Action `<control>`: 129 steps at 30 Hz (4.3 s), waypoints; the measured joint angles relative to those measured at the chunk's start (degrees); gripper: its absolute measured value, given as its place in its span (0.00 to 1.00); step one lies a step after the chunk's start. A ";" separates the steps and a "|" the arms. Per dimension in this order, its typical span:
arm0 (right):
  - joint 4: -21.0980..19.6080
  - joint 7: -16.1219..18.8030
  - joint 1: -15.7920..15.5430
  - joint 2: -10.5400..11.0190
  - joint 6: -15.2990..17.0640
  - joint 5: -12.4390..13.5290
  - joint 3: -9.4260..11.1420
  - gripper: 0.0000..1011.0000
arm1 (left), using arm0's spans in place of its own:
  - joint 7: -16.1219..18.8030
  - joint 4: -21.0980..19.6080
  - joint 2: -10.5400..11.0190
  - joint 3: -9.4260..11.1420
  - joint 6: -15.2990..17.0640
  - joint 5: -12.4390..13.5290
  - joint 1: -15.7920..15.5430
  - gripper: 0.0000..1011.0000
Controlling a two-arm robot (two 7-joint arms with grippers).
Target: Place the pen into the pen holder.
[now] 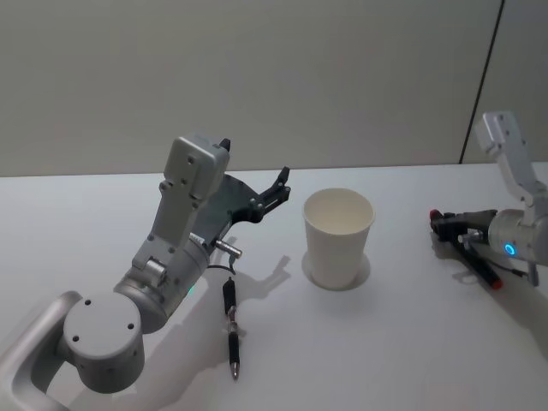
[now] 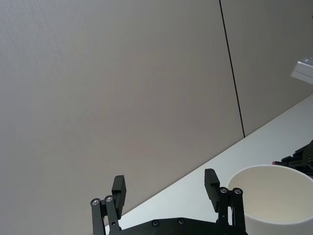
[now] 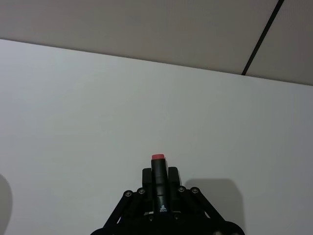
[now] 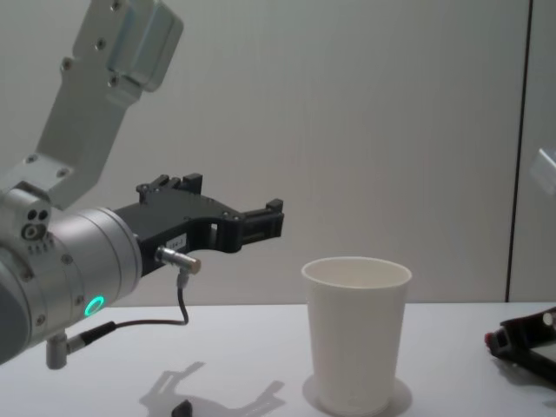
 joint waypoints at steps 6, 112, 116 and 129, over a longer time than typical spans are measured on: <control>0.00 0.00 0.00 0.00 0.00 0.00 0.00 0.18 | 0.00 0.00 0.00 0.00 0.00 0.00 0.00 0.99; -8.42 -10.74 -5.86 -1.33 -17.16 9.96 1.22 0.18 | -0.01 0.00 0.00 0.00 0.00 0.00 0.00 0.99; -9.65 -11.62 -6.40 -1.48 -20.20 10.69 1.37 0.18 | -0.01 0.00 0.00 0.00 0.00 0.00 0.00 0.99; -14.22 -13.07 -7.94 -2.31 -29.91 12.05 1.22 0.18 | -0.01 0.00 0.00 0.00 0.00 0.00 0.00 0.99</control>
